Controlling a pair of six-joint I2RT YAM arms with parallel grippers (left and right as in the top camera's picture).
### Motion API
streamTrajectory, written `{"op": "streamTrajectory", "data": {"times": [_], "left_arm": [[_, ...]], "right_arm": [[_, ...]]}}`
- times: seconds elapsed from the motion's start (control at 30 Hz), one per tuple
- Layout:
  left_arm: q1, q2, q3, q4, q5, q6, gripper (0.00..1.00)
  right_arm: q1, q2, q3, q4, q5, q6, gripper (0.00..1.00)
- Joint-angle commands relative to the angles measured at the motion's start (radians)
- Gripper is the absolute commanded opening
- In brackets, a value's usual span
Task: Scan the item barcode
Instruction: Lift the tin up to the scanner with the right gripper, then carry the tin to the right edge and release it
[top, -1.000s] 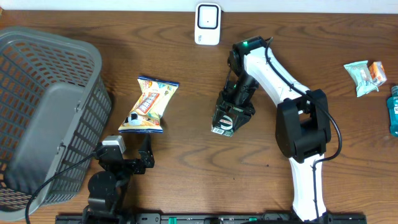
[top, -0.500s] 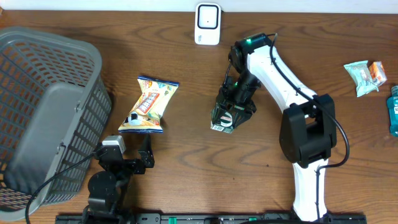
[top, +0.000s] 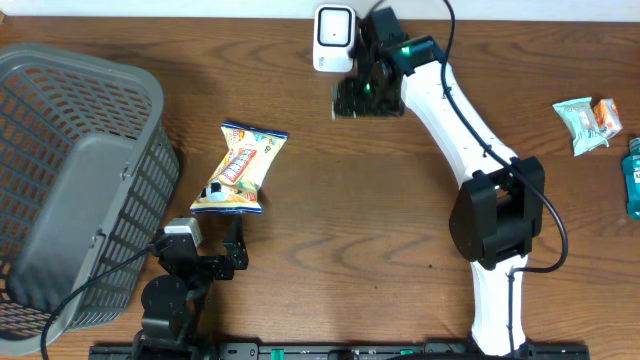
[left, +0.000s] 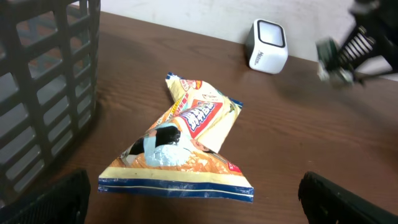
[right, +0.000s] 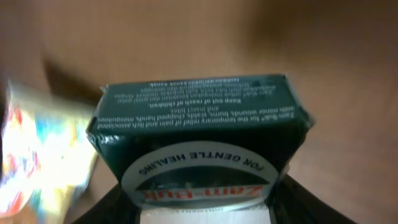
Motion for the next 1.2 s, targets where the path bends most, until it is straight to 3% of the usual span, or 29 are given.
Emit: {"op": "streamTrajectory", "data": {"times": [0.0, 0.1, 0.3, 0.6, 0.8, 1.17], "left_arm": [[0.005, -0.001, -0.017, -0.021, 0.009, -0.002, 0.98], [0.005, -0.001, -0.017, -0.021, 0.009, -0.002, 0.98], [0.005, -0.001, -0.017, -0.021, 0.009, -0.002, 0.98], [0.005, -0.001, -0.017, -0.021, 0.009, -0.002, 0.98], [0.005, -0.001, -0.017, -0.021, 0.009, -0.002, 0.98], [0.005, -0.001, -0.017, -0.021, 0.009, -0.002, 0.98]], "right_arm": [[0.003, -0.027, -0.002, 0.151, 0.18, -0.001, 0.16], [0.003, -0.026, -0.043, 0.341, 0.267, -0.003, 0.21], [0.003, 0.002, -0.144, 0.741, 0.322, -0.086, 0.2], [0.003, 0.116, -0.147, 1.166, 0.322, -0.121, 0.2], [0.014, 0.182, -0.136, 1.301, 0.326, -0.122, 0.21], [0.022, 0.244, -0.092, 1.288, 0.332, -0.118, 0.2]]}}
